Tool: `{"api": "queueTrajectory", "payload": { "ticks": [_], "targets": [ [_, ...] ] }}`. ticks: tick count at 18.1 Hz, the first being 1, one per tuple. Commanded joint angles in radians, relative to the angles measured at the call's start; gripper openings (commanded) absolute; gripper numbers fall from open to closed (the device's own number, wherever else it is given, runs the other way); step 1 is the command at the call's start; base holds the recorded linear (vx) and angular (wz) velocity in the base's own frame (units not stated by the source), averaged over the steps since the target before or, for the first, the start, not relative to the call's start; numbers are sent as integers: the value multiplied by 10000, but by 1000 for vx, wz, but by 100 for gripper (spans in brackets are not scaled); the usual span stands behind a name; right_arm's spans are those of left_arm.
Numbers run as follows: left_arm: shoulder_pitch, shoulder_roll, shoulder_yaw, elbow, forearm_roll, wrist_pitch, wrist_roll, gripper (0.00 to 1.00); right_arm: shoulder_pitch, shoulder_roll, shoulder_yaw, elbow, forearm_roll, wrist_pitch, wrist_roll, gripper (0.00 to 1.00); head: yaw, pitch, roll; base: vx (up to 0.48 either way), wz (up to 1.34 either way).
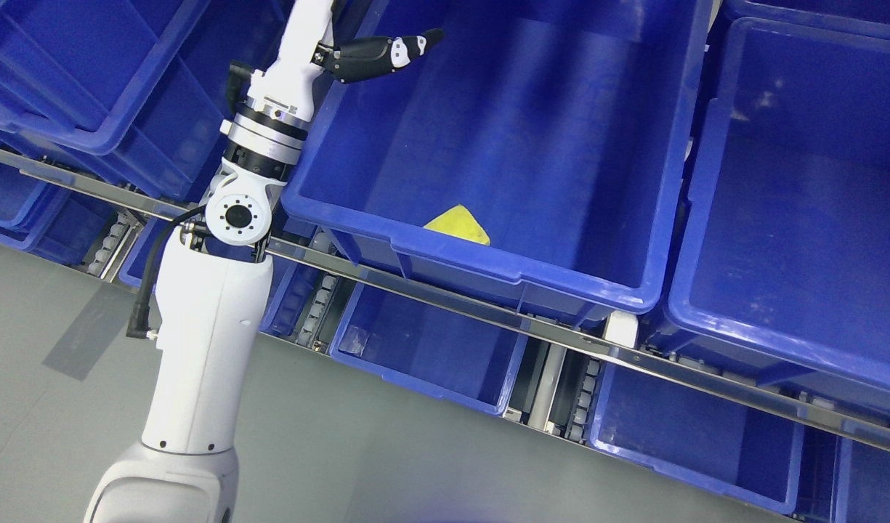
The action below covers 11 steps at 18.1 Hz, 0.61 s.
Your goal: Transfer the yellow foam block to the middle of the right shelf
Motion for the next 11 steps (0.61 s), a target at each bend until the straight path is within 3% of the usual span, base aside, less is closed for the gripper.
{"api": "queueTrajectory", "payload": {
  "ticks": [1,4,8,11],
  "targets": [
    [822,175,865,-1889,87,-65,76,99,16,-175,0,-175,31,58,5,100,0,0,0,0,0],
    [1803,175,911,-2459,225,-96,978,99,16,-175,0,-175,31,58,5,100,0,1,0,0,0],
    [2587,175,1845,-2445,851,-356,3278,99,16,-175,0,-175,31,58,5,100,0,1,0,0,0],
    [3047,175,2154,-2445,1420,-449,3283,99,16,-175,0,-175,31,58,5,100,0,1,0,0,0]
  ]
}}
